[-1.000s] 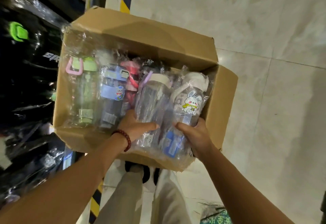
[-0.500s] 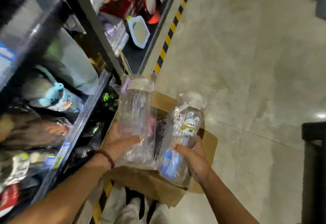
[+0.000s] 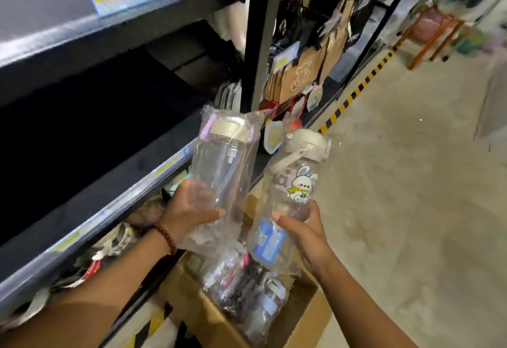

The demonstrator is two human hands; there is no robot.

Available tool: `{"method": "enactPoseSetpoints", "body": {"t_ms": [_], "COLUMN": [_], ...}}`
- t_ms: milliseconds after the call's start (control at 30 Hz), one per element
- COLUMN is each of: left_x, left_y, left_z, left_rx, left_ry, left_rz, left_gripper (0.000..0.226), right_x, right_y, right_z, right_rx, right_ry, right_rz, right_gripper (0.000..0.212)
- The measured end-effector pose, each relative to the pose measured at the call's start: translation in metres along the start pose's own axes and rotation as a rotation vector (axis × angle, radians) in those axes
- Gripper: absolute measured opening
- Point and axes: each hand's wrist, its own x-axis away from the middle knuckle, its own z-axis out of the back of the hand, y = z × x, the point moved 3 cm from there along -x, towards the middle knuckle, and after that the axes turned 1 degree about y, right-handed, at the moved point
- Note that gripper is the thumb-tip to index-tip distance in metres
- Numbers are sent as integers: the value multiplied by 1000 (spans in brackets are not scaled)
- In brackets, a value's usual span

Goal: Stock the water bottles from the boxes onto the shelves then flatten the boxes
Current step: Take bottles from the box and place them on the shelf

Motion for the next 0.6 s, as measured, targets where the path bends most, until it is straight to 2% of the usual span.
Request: {"method": "enactPoseSetpoints", "body": {"t_ms": [133, 267, 433, 600], "left_x": [24, 50, 83, 115], "left_y": [19, 28, 37, 33], "left_z": [16, 39, 72, 115], "left_rx": [85, 97, 133, 160], "left_ry": [124, 290, 477, 634], "left_rz": [-26, -51, -89, -69], "left_gripper": [96, 101, 82, 97], "right_x": [-4, -11, -11, -2], "right_y": [-32, -53, -58, -50], "right_z": [-19, -48, -100, -157], "right_rx": [62, 116, 205, 287], "right_ry": [-138, -288, -474, -581], "right_rz": [38, 48, 30, -4], "right_gripper": [64, 66, 76, 78]}}
